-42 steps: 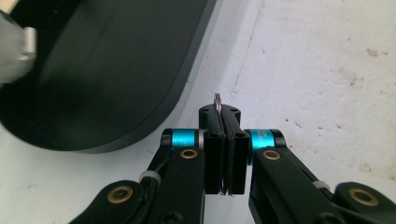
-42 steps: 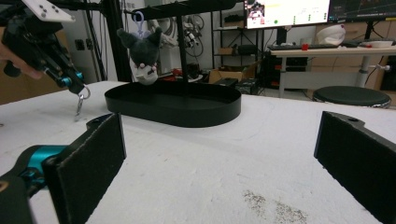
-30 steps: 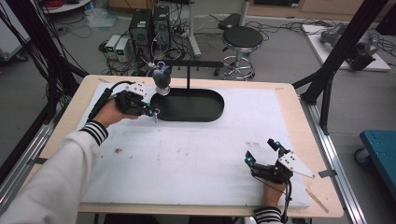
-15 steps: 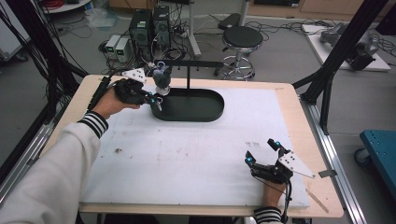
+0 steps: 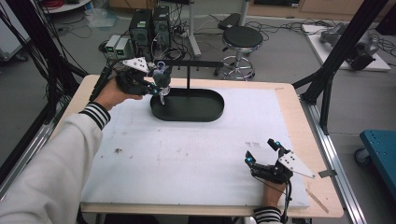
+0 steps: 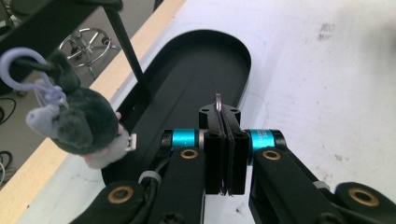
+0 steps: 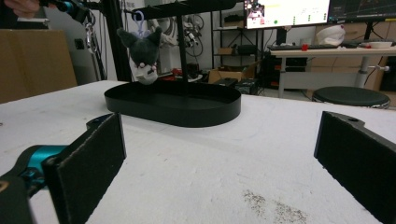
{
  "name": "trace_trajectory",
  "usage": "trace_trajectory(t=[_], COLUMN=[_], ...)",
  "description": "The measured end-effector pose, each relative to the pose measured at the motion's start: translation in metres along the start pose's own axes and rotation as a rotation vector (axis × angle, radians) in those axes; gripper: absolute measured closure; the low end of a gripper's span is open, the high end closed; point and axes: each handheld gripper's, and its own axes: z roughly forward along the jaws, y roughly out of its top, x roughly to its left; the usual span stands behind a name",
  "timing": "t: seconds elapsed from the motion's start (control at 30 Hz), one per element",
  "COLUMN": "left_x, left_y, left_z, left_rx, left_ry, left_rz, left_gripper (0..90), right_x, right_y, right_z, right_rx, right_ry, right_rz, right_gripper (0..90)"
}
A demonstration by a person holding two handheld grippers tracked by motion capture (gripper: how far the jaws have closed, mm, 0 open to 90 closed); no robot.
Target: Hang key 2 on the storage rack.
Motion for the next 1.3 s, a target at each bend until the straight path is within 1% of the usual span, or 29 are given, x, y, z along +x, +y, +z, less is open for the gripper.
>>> trace_trajectory(t=[0.07,0.13,0.17,0.23,0.33,0.4,0.47,0.53,0.57,0.67,0.77,0.8,0.87,0.93,0.97,1.03,1.07,1.17,1.2,1.3], left_x=[0.002,0.004,0.005,0.007,0.011,0.013,0.015,0.017,0.018,0.020,0.021,0.022,0.024,0.026,0.027,0.028,0.029,0.029,0.029,0.031], left_y=[0.004,0.008,0.010,0.013,0.019,0.023,0.026,0.029,0.031,0.035,0.035,0.035,0.037,0.043,0.046,0.053,0.056,0.063,0.065,0.070], left_z=[0.000,0.000,0.000,0.000,0.001,0.001,0.001,0.002,0.002,0.005,0.008,0.008,0.008,0.006,0.005,0.004,0.004,0.006,0.007,0.008], left_rx=[-0.007,-0.002,-0.011,-0.002,-0.001,-0.010,-0.002,-0.005,-0.009,-0.016,0.001,0.004,0.021,0.022,0.012,0.015,0.013,0.018,0.021,0.037], left_ry=[-0.005,-0.002,-0.005,-0.004,-0.005,-0.006,-0.005,-0.008,-0.003,-0.010,-0.014,-0.008,-0.007,-0.005,-0.004,-0.004,-0.006,-0.005,-0.010,-0.017], left_rz=[-0.006,-0.001,-0.007,0.003,0.001,0.000,0.006,0.010,0.007,0.003,0.007,0.002,0.006,0.010,0.009,0.016,0.013,0.017,0.012,0.011], left_gripper=[88.1,88.1,88.1,88.1,88.1,88.1,88.1,88.1,88.1,88.1,88.1,88.1,88.1,88.1,88.1,88.1,88.1,88.1,88.1,88.1], right_x=[0.000,0.000,0.000,0.000,0.000,0.000,0.000,0.000,0.000,0.000,0.000,0.000,0.000,0.000,0.000,0.000,0.000,0.000,0.000,0.000], right_y=[0.000,0.000,0.000,0.000,0.000,0.000,0.000,0.000,0.000,0.000,0.000,0.000,0.000,0.000,0.000,0.000,0.000,0.000,0.000,0.000], right_z=[0.000,0.000,0.000,0.000,0.000,0.000,0.000,0.000,0.000,0.000,0.000,0.000,0.000,0.000,0.000,0.000,0.000,0.000,0.001,0.001], right_rx=[-0.001,-0.001,-0.001,0.000,0.000,-0.001,-0.002,-0.002,-0.002,-0.001,-0.002,-0.003,-0.003,-0.004,-0.004,-0.004,-0.002,-0.003,-0.006,-0.006], right_ry=[0.000,0.001,0.002,0.002,0.001,-0.002,-0.002,-0.001,-0.002,-0.002,-0.001,-0.001,-0.002,0.001,0.001,0.001,0.000,0.000,0.001,0.001], right_rz=[0.003,0.004,0.006,0.009,0.008,-0.002,-0.001,-0.001,-0.001,0.000,-0.001,-0.003,-0.004,-0.005,-0.005,-0.005,0.000,-0.004,-0.003,-0.003], right_gripper=[1.3,1.3,1.3,1.3,1.3,1.3,1.3,1.3,1.3,1.3,1.3,1.3,1.3,1.3,1.3,1.3,1.3,1.3,1.3,1.3])
